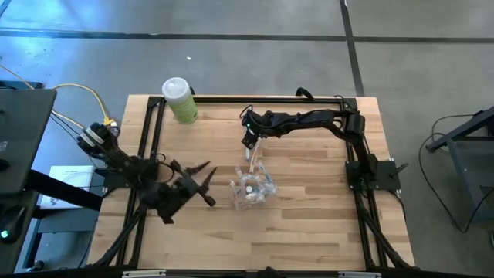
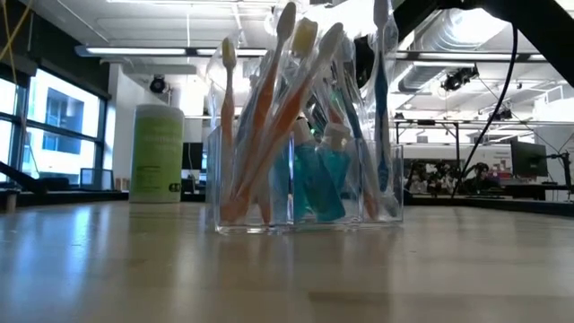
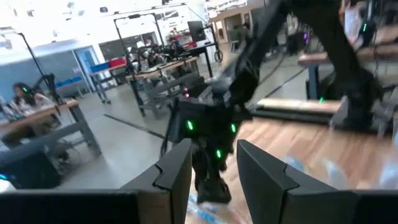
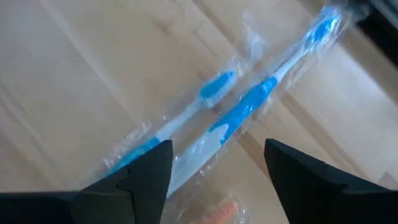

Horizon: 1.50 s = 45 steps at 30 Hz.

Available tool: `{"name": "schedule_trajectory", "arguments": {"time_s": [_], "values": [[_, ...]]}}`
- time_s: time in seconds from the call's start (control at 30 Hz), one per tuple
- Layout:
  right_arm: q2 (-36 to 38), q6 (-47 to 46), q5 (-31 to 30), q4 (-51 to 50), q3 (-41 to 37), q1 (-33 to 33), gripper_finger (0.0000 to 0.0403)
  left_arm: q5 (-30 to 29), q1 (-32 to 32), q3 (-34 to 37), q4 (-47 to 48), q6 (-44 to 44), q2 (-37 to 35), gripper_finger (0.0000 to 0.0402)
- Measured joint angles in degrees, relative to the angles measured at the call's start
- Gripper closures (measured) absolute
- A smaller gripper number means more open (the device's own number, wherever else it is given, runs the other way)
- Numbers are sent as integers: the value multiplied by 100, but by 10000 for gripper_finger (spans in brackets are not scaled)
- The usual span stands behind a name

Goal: Pick & Place toothbrushing station
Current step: Put the blue toothbrush into the transparent organizer

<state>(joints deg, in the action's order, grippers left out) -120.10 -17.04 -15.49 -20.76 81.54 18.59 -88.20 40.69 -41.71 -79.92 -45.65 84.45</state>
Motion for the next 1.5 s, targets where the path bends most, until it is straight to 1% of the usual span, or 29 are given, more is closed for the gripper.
{"name": "schedule_trajectory", "arguments": {"time_s": [0.07,0.17,0.23,0.3,0.33,0.43,0.57,0.6,0.63,0.77,0.93,0.97,1.03,1.1,1.27,1.37,1.5], "values": [[-44,69,48,-184,-5,0,166,19,23,0,-4,-67,-330,280],[-291,65,130,-90,22,0,184,18,50,0,-2,-249,-800,280],[-483,62,294,-69,35,-1,201,15,50,0,10,-383,-1065,280],[-522,64,-80,-21,41,-95,221,2,46,0,75,-514,-1295,280],[-526,67,-172,-22,40,-115,234,-2,46,0,141,-527,-1380,280],[-535,77,-156,-49,35,-179,280,-3,47,0,379,-538,-1577,280],[-473,291,-314,-158,21,-250,364,-4,46,0,676,-553,-1653,280],[-464,383,-325,-158,20,-272,380,-4,46,0,717,-553,-1653,280],[-439,437,-358,-185,15,-295,385,-2,46,0,787,-552,-1653,280],[-370,581,-785,-286,0,-428,387,-16,46,0,1108,-552,-1653,280],[-82,689,-952,-558,-46,-642,388,-26,48,0,1257,-762,-1653,280],[9,693,-1080,-534,-39,-726,388,-24,46,0,1246,-778,-1655,280],[298,749,-1366,-579,-31,-871,388,-22,38,2,1257,-793,-1665,280],[520,890,-1788,-576,-15,-1071,388,-20,31,2,1244,-793,-1686,280],[1228,1138,-2471,-608,-18,-1541,388,-20,30,2,1246,-795,-1699,280],[1701,1195,-3109,-786,-7,-1901,388,-22,33,2,1245,-793,-1701,280],[2222,1082,-3696,-1245,-11,-2423,388,-35,91,2,1314,-757,-1701,280]]}}
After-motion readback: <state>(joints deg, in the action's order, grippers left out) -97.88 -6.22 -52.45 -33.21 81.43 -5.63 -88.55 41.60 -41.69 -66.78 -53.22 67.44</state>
